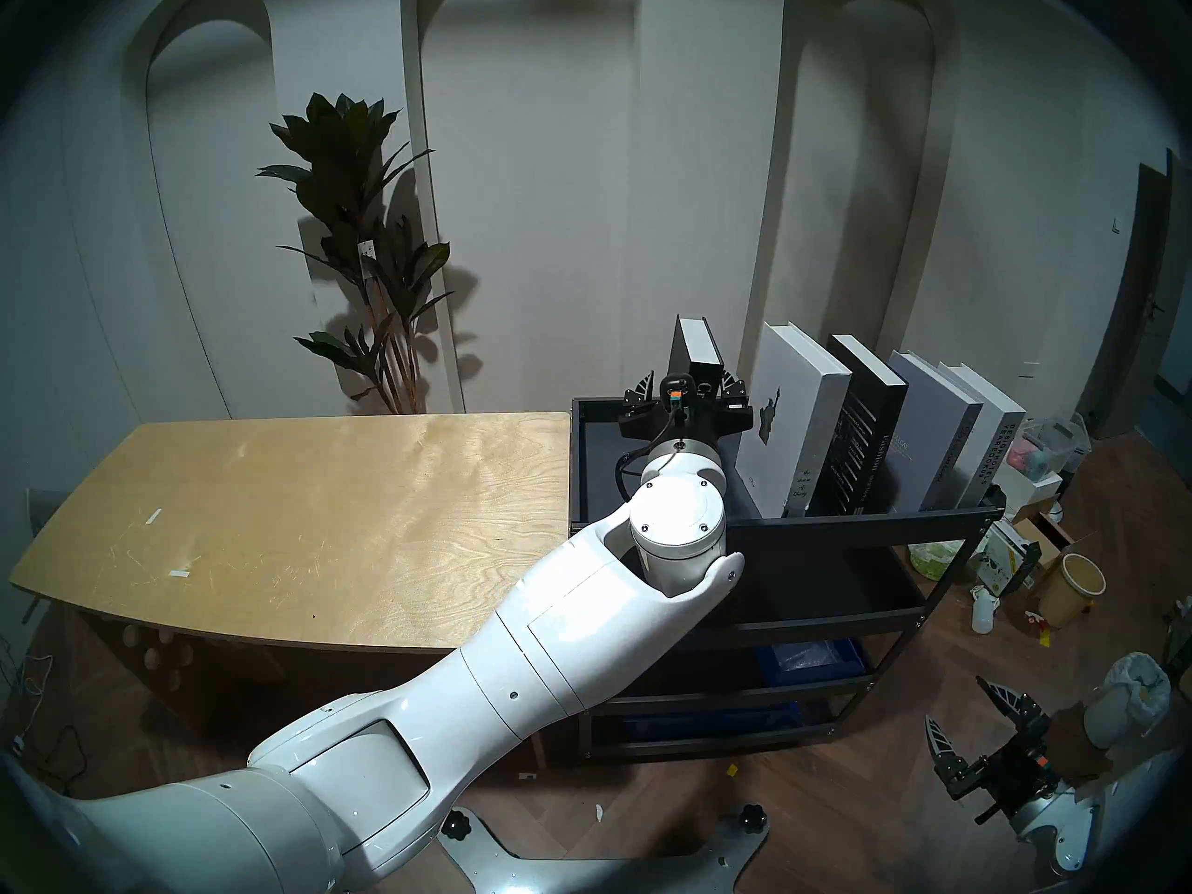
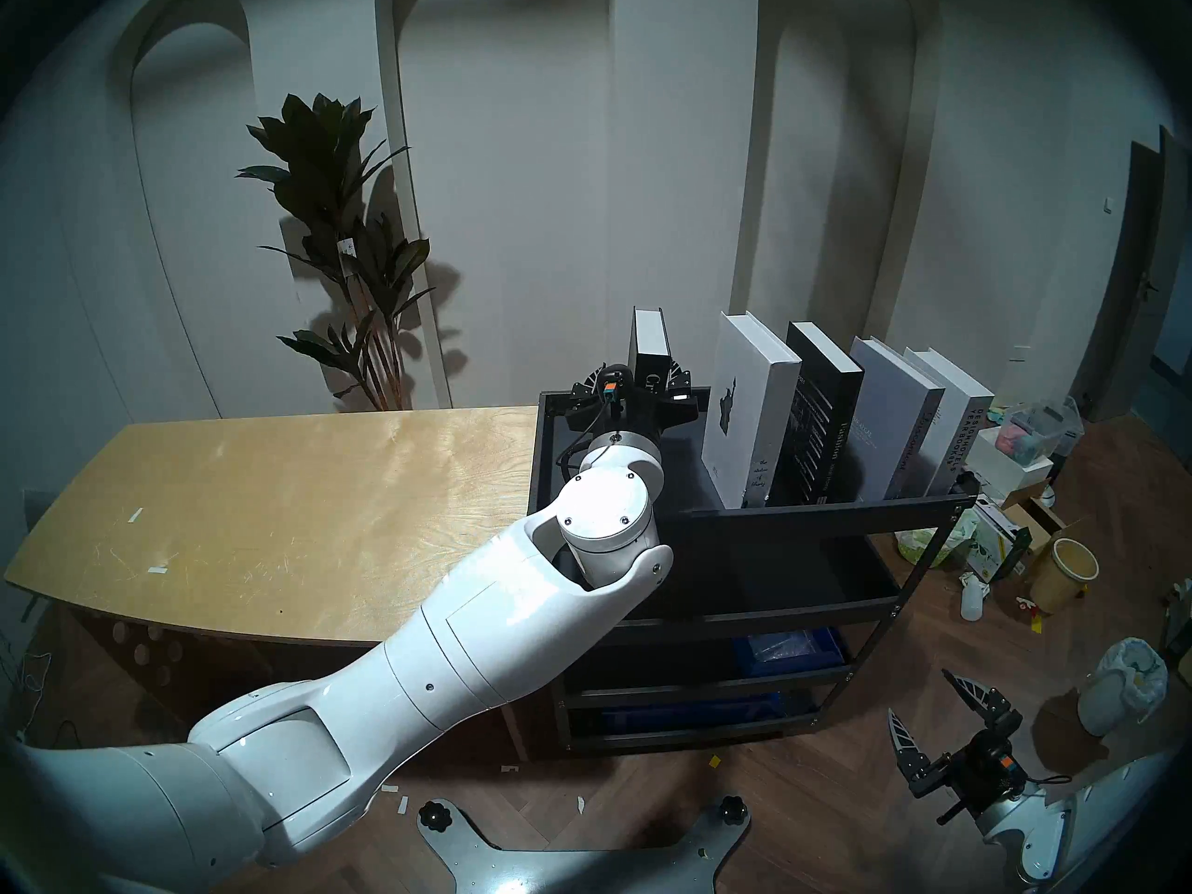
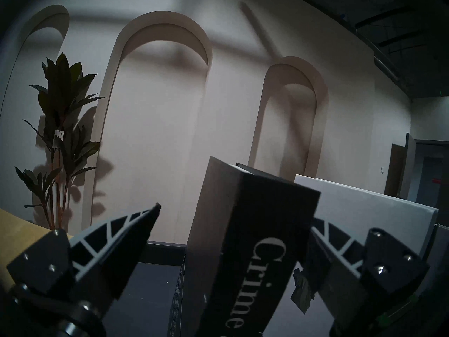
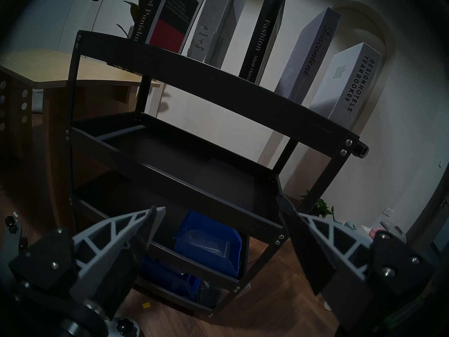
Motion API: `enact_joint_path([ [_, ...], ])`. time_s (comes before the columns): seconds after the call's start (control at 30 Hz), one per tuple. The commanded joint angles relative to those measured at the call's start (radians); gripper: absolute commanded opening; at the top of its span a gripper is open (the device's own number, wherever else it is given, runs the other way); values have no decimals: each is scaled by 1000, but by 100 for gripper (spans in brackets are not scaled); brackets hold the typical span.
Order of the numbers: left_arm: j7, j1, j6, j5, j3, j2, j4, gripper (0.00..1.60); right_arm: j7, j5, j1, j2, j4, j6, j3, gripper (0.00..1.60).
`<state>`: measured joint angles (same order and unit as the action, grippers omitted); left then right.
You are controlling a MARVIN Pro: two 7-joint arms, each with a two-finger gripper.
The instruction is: Move the books from the display table onto the shelf, standing them upright with spines facing out and tallest at one end
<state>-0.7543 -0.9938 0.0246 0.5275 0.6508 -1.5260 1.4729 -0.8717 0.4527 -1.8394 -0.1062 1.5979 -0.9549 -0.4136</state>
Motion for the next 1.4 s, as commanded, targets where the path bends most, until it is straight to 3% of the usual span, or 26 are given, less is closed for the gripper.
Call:
enact_joint_path([
  [0.0,6,19,13,-14,2,1,31,160,-98,2,-23,3,0,-5,-22,160],
  [0.17,10,24,12,-11,3,-2,50,160,-95,3,-30,3,0,-5,-30,160],
  [0.7,43,78,0,-61,-2,15,263,160,-66,20,-49,3,-1,-5,-53,160],
  [0.93,69,72,-38,-104,11,133,367,160,-60,28,-58,3,0,-5,-62,160],
  [1.1,76,60,-47,-134,73,192,438,160,-47,36,-60,3,-1,-5,-66,160],
  [1.17,84,50,-55,-149,106,247,482,160,-40,41,-62,3,-1,-5,-67,160],
  [1.23,82,44,-58,-156,124,229,477,160,-38,42,-62,3,-1,-5,-68,160],
  [1.37,89,13,-69,-174,176,309,533,160,-32,48,-63,3,-1,-5,-70,160],
])
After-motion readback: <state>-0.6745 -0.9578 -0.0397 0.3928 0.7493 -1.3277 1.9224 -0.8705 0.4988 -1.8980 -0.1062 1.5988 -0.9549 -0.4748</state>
